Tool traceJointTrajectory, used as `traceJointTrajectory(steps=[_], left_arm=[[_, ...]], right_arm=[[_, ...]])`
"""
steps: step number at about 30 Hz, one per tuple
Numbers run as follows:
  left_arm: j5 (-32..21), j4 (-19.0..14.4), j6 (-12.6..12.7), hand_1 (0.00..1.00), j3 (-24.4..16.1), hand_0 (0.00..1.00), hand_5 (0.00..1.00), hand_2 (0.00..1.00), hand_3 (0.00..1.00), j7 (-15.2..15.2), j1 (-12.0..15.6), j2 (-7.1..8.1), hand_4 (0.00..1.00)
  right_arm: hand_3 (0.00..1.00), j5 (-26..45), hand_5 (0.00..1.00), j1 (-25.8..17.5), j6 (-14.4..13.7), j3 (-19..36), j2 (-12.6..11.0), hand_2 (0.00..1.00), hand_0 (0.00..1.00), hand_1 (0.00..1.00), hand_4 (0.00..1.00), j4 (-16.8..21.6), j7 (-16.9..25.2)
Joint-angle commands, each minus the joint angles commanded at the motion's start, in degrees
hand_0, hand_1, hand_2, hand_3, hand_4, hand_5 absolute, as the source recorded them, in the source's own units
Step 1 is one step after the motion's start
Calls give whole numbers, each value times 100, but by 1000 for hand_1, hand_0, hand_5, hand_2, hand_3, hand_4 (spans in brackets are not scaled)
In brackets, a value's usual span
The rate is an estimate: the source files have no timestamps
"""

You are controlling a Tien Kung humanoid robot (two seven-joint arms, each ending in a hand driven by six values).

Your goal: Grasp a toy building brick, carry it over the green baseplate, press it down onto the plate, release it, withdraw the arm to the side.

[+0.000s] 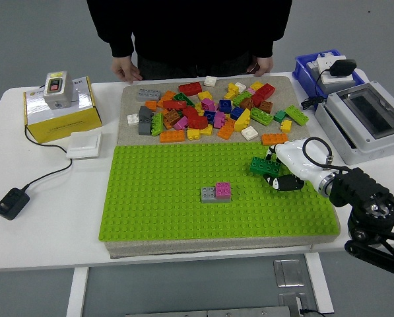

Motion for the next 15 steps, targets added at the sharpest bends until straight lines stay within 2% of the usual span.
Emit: traceJointTrajectory(steps=[5, 15], left_arm=[[22, 0, -2, 635, -13, 649, 589, 590, 665, 2, -3, 11, 349], [71, 0, -6, 635, -50, 649, 593, 591, 665, 11, -6, 33, 351]], right_arm=[[519, 17, 379, -14, -45, -165, -108, 386, 2, 122, 611, 255, 67], [516, 119, 382, 55, -130, -583, -146, 386, 2, 122, 608, 383, 284]])
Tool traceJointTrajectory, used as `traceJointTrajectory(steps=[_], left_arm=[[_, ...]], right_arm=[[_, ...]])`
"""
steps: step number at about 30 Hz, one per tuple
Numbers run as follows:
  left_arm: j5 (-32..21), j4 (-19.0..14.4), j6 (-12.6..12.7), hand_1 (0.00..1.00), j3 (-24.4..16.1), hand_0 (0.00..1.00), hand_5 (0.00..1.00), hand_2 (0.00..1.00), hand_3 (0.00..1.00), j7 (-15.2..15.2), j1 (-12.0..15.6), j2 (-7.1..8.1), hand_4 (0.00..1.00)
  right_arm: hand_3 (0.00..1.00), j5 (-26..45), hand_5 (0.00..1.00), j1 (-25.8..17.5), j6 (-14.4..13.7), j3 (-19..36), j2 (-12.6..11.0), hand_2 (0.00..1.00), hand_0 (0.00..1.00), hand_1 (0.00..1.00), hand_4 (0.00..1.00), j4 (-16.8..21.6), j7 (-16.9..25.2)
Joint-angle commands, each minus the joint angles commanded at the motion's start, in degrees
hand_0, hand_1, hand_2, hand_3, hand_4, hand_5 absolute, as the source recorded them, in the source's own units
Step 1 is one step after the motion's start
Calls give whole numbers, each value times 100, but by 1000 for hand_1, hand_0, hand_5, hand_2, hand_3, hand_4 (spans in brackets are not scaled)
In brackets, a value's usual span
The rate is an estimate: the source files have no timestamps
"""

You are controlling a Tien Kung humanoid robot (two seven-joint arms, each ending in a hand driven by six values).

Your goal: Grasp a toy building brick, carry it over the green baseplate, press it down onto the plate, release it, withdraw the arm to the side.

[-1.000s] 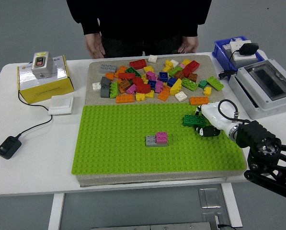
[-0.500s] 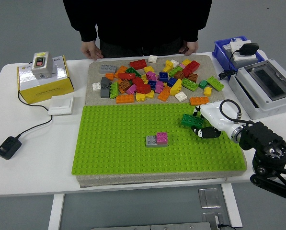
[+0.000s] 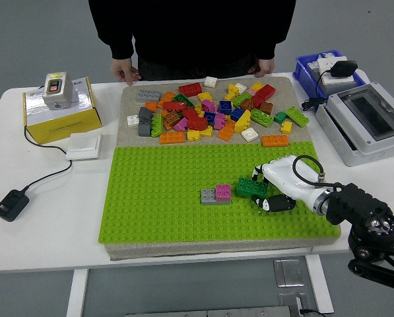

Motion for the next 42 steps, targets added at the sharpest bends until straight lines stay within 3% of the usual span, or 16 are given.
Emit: traceJointTrajectory(steps=[13, 14, 42], left_arm=[[110, 0, -10, 634, -103, 649, 597, 589, 664, 7, -34, 18, 353], [117, 0, -11, 635, -112, 649, 597, 589, 664, 7, -36, 17, 354], [134, 0, -15, 635, -136, 649, 596, 589, 664, 24, -63, 4, 354]], right_arm=[[521, 39, 400, 69, -20, -158, 2, 404, 2, 125, 586, 161, 136], [525, 50, 387, 71, -22, -168, 5, 410, 2, 125, 547, 154, 148], [528, -66, 374, 374, -89, -599, 155, 447, 2, 128, 500, -357, 365]])
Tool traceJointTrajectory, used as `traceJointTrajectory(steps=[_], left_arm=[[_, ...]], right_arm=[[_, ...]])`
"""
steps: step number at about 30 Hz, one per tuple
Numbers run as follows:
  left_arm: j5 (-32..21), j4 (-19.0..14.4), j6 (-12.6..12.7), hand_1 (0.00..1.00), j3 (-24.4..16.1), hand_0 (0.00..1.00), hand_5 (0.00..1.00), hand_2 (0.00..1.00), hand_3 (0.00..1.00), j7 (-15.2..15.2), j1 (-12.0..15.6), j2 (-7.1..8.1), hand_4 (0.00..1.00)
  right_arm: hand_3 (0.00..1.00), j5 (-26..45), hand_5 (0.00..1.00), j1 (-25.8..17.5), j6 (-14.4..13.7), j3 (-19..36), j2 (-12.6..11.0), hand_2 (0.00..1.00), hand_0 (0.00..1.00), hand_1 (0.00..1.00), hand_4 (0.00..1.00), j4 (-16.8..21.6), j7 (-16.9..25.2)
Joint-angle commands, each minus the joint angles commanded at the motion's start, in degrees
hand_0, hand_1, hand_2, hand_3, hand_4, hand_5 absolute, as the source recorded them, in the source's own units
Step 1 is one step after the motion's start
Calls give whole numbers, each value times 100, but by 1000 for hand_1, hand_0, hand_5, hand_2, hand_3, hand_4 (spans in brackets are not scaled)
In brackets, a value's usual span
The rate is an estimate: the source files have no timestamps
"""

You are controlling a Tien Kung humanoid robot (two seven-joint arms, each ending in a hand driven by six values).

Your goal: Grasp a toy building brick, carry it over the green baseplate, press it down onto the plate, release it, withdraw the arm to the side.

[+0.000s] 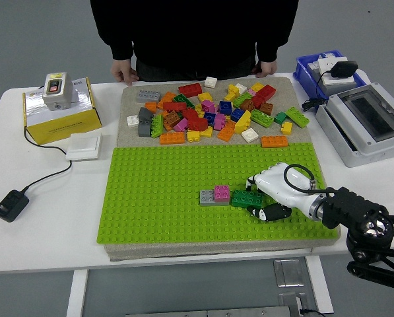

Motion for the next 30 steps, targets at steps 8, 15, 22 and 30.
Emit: traceJointTrajectory(steps=[8, 15, 22, 30], left_arm=[[2, 0, 1, 635, -1, 649, 598, 588, 663, 1, -5, 2, 352], [-1, 0, 2, 635, 6, 649, 597, 589, 663, -1, -8, 5, 352], [-12, 0, 2, 634, 16, 649, 597, 589, 663, -2, -9, 1, 352], [-7, 0, 2, 635, 15, 649, 597, 589, 663, 0, -8, 3, 352]], right_arm=[[537, -6, 365, 93, -8, -98, 95, 466, 2, 128, 482, -50, -4], [537, -14, 360, 137, 47, -135, 135, 486, 2, 129, 481, -107, -18], [627, -9, 346, 144, 63, -121, 138, 594, 2, 137, 475, -139, -11], [744, -14, 337, 147, 29, -94, 131, 682, 2, 144, 476, -132, 10]])
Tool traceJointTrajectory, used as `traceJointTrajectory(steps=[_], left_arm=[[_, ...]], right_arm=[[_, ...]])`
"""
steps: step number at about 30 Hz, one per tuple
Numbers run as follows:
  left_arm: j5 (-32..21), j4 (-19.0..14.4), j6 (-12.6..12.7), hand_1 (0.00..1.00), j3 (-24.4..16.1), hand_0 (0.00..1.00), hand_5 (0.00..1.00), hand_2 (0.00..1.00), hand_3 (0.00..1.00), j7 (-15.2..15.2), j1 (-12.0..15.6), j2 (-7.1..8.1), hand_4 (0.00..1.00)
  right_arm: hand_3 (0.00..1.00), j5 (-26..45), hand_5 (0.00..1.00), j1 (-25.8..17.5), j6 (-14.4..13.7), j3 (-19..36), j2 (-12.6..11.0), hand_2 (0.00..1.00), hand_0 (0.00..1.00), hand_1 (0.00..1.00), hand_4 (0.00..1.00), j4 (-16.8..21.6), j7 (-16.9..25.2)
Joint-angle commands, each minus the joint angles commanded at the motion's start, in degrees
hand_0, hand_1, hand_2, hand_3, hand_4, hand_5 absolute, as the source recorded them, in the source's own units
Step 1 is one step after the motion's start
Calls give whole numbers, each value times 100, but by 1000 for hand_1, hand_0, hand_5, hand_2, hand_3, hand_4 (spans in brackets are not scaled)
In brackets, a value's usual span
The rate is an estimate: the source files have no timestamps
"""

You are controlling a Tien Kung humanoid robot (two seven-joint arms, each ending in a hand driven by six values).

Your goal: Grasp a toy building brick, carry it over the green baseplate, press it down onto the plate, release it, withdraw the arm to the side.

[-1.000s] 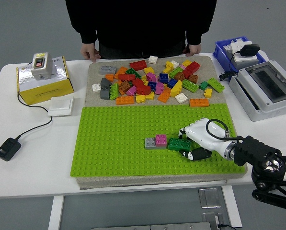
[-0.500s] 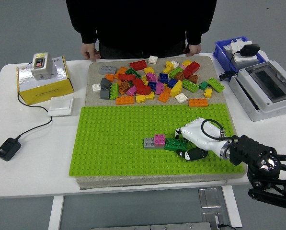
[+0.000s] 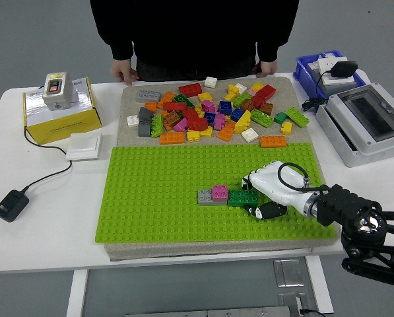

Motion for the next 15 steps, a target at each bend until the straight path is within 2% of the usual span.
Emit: traceJointTrajectory(steps=[2, 15], left_arm=[[-2, 0, 0, 635, 3, 648, 599, 589, 663, 0, 0, 0, 351], [1, 0, 1, 632, 0, 648, 599, 586, 661, 5, -4, 4, 349]], right_arm=[[782, 0, 335, 3, -10, -4, 3, 701, 2, 145, 479, 1, 5], [788, 34, 333, 20, -11, -29, -3, 700, 2, 143, 485, 25, 8]])
